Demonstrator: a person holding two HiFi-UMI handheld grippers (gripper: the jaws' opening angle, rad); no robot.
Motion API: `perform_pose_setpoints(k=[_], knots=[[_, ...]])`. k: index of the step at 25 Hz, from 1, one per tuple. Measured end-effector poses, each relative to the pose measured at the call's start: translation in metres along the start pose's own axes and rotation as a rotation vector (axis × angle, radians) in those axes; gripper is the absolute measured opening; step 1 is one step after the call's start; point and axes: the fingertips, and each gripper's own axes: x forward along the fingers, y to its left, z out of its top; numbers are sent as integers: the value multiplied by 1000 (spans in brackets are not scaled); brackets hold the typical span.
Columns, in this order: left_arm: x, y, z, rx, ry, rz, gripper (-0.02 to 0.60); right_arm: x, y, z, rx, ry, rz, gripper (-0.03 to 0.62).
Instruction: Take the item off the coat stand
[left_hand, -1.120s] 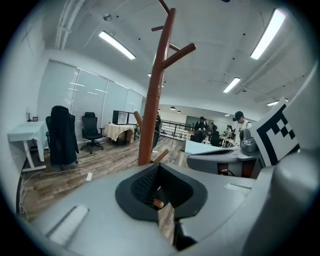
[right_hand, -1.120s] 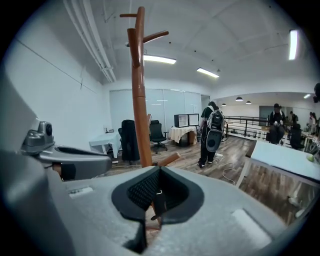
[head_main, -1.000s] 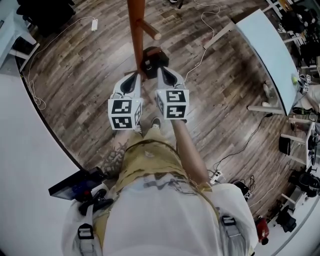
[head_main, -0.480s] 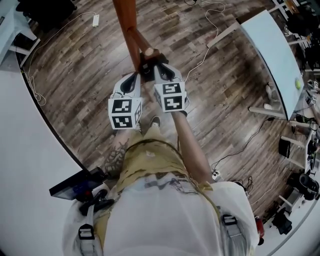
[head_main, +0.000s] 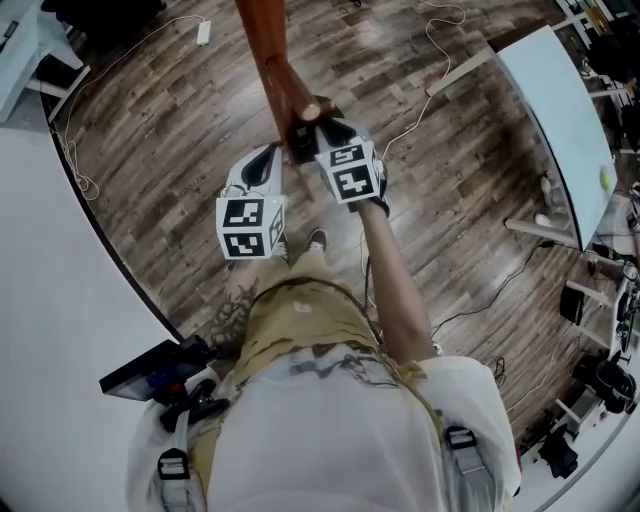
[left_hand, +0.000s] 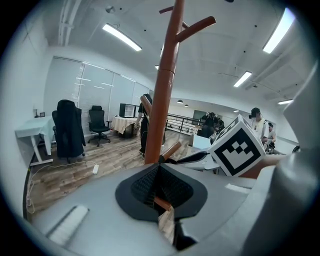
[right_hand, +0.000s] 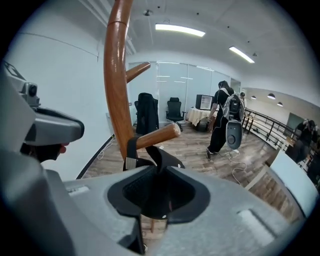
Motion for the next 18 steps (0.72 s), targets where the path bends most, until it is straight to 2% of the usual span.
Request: perform_pose_setpoints(k=[2, 7, 18], knots=[[-2, 2, 2, 0, -4, 1, -2, -1, 0, 2, -7, -7, -15, 18], [-6, 5, 13, 4, -24, -11, -2, -17, -2, 16, 14, -51, -76, 12], [-15, -26, 46, 52, -96, -76, -2, -98, -45, 42, 103, -180, -273, 12]])
